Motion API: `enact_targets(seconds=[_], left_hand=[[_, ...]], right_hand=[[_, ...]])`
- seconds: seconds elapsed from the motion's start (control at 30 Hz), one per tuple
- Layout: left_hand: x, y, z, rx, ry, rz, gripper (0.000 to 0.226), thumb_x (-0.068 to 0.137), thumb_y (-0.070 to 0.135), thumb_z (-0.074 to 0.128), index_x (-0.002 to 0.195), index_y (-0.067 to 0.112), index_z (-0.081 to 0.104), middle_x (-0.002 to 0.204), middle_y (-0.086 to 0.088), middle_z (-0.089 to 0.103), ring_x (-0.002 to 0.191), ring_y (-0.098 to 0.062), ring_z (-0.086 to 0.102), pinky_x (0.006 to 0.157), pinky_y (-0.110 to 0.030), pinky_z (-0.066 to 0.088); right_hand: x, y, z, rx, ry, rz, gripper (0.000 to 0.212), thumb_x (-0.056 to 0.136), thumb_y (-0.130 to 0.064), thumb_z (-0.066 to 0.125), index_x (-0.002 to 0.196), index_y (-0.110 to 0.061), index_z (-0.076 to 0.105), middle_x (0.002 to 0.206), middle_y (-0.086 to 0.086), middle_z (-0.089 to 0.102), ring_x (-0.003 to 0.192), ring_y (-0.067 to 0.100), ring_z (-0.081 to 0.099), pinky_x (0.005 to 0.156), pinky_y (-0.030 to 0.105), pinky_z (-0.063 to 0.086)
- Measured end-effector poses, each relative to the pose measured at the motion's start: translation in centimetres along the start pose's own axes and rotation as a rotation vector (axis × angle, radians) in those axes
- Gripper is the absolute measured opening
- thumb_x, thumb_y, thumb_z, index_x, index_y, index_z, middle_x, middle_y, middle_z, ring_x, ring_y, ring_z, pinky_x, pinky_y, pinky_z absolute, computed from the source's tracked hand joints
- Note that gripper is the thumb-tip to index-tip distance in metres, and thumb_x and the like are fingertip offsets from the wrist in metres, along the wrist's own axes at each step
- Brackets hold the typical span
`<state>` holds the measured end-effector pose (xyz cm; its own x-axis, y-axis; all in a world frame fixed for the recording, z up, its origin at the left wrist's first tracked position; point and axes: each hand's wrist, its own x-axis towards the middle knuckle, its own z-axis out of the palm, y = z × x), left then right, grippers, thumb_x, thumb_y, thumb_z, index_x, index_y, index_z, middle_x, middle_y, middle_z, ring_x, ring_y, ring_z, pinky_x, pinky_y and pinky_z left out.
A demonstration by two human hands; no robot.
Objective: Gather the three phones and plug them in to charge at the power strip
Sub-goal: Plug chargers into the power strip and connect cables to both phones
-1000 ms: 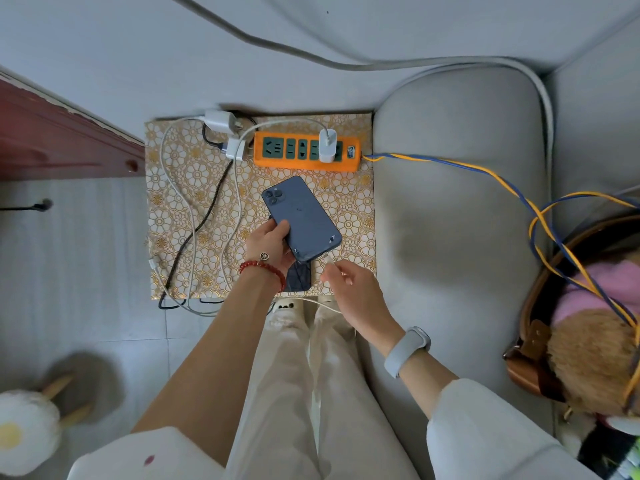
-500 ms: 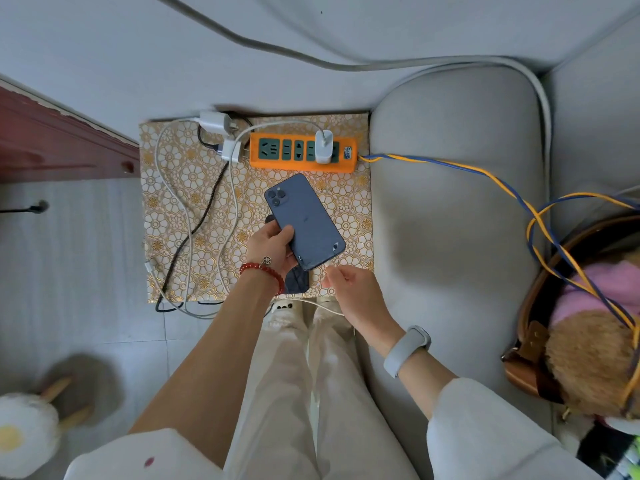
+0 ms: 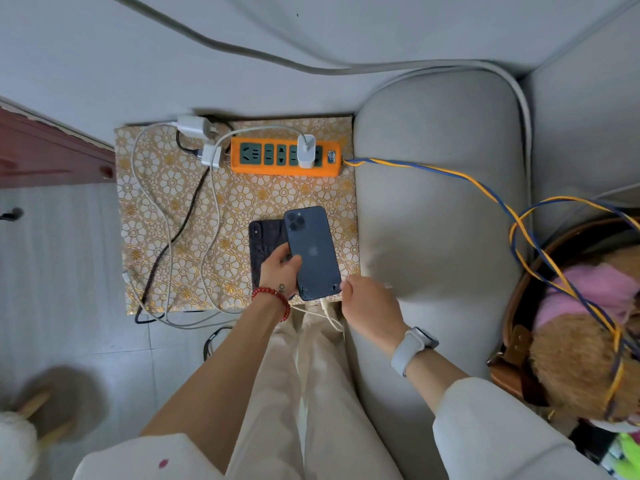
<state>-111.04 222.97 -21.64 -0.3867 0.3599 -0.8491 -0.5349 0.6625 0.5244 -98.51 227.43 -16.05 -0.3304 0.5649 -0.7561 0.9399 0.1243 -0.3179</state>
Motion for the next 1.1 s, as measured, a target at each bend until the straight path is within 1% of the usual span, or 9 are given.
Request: enact_targets(seconds=[0.1, 0.23, 0.33, 0.4, 0.5, 0.63, 0.77, 0.93, 1.1], left_hand=[[0.6, -0.6, 1.2, 0.125, -0.035, 0.009, 0.036, 0.09, -0.002, 0.038, 0.118, 0.013, 0.054, 0.101, -0.01, 0.057, 0.092, -0.026, 0.056, 0.091, -0.046, 0.049], [1.2, -1.2, 2.9, 0.257, -0.066, 0.022, 0.04, 0.088, -0.002, 0.034, 0.122, 0.011, 0.052, 0.087, -0.013, 0.054, 0.074, -0.023, 0.048, 0.066, -0.033, 0.044], [1.5, -1.6, 4.2, 0.362, -0.045, 0.081, 0.042, 0.087, -0.005, 0.03, 0.122, 0.008, 0.05, 0.092, -0.011, 0.054, 0.065, -0.018, 0.043, 0.057, -0.027, 0.038], [1.6, -1.8, 4.6, 0.524, -0.028, 0.127, 0.044, 0.085, -0.005, 0.032, 0.126, 0.004, 0.044, 0.113, -0.018, 0.051, 0.084, -0.025, 0.05, 0.076, -0.035, 0.046], [0.9, -1.7, 4.3, 0.822, -0.016, 0.141, 0.053, 0.083, -0.004, 0.035, 0.136, 0.007, 0.032, 0.132, -0.017, 0.029, 0.118, -0.035, 0.035, 0.101, -0.036, 0.033], [0.4, -0.6, 2.8, 0.94, -0.028, 0.188, 0.044, 0.088, 0.006, 0.039, 0.132, 0.012, 0.04, 0.133, -0.017, 0.031, 0.122, -0.035, 0.029, 0.102, -0.039, 0.031], [0.5, 0.7, -0.7, 0.802, 0.222, 0.269, 0.038, 0.088, 0.008, 0.042, 0.125, 0.009, 0.049, 0.129, -0.019, 0.04, 0.121, -0.033, 0.036, 0.101, -0.039, 0.035], [2.9, 2.8, -6.7, 0.803, 0.445, 0.228, 0.047, 0.086, 0.006, 0.041, 0.133, 0.007, 0.035, 0.141, -0.018, 0.032, 0.132, -0.034, 0.025, 0.107, -0.045, 0.029], [7.1, 5.4, -9.5, 0.85, 0.296, 0.28, 0.059, 0.09, 0.019, 0.042, 0.142, 0.014, 0.014, 0.141, -0.01, 0.041, 0.135, -0.032, 0.025, 0.108, -0.054, 0.027]], right_hand=[[0.4, 0.7, -0.6, -0.068, 0.12, -0.078, 0.026, 0.09, -0.009, 0.034, 0.107, -0.009, 0.054, 0.109, 0.012, 0.062, 0.104, 0.034, 0.054, 0.075, 0.034, 0.038], [1.0, 1.8, 0.1, -0.127, 0.122, -0.15, 0.041, 0.089, -0.002, 0.036, 0.128, -0.009, 0.046, 0.129, 0.01, 0.052, 0.12, 0.031, 0.046, 0.096, 0.035, 0.039], [0.9, 1.9, 0.7, -0.151, 0.179, -0.22, 0.039, 0.079, 0.003, 0.04, 0.114, -0.001, 0.056, 0.113, 0.017, 0.061, 0.105, 0.037, 0.056, 0.089, 0.04, 0.047], [0.7, 2.2, 1.1, -0.197, 0.214, -0.248, 0.033, 0.067, -0.003, 0.041, 0.092, -0.001, 0.063, 0.09, 0.016, 0.067, 0.085, 0.037, 0.064, 0.072, 0.039, 0.056], [0.5, 2.6, 1.1, -0.348, 0.216, -0.306, 0.04, 0.068, -0.013, 0.03, 0.085, -0.006, 0.066, 0.083, 0.008, 0.069, 0.081, 0.028, 0.067, 0.071, 0.03, 0.057], [0.7, 2.6, 1.1, -0.363, 0.23, -0.307, 0.03, 0.067, -0.007, 0.046, 0.088, -0.004, 0.067, 0.083, 0.008, 0.069, 0.082, 0.028, 0.068, 0.073, 0.029, 0.056], [1.0, 1.9, 1.5, -0.301, 0.214, -0.276, 0.037, 0.056, 0.0, 0.074, 0.091, -0.006, 0.068, 0.081, 0.007, 0.07, 0.077, 0.028, 0.068, 0.068, 0.031, 0.056], [1.5, 0.3, 1.7, -0.187, 0.211, -0.303, 0.033, 0.084, -0.005, 0.045, 0.112, -0.009, 0.061, 0.107, 0.009, 0.067, 0.104, 0.031, 0.062, 0.09, 0.041, 0.047], [3.1, -1.7, 1.6, -0.153, 0.264, -0.369, 0.034, 0.091, -0.007, 0.042, 0.123, -0.009, 0.053, 0.121, 0.009, 0.061, 0.115, 0.029, 0.053, 0.098, 0.041, 0.041]])
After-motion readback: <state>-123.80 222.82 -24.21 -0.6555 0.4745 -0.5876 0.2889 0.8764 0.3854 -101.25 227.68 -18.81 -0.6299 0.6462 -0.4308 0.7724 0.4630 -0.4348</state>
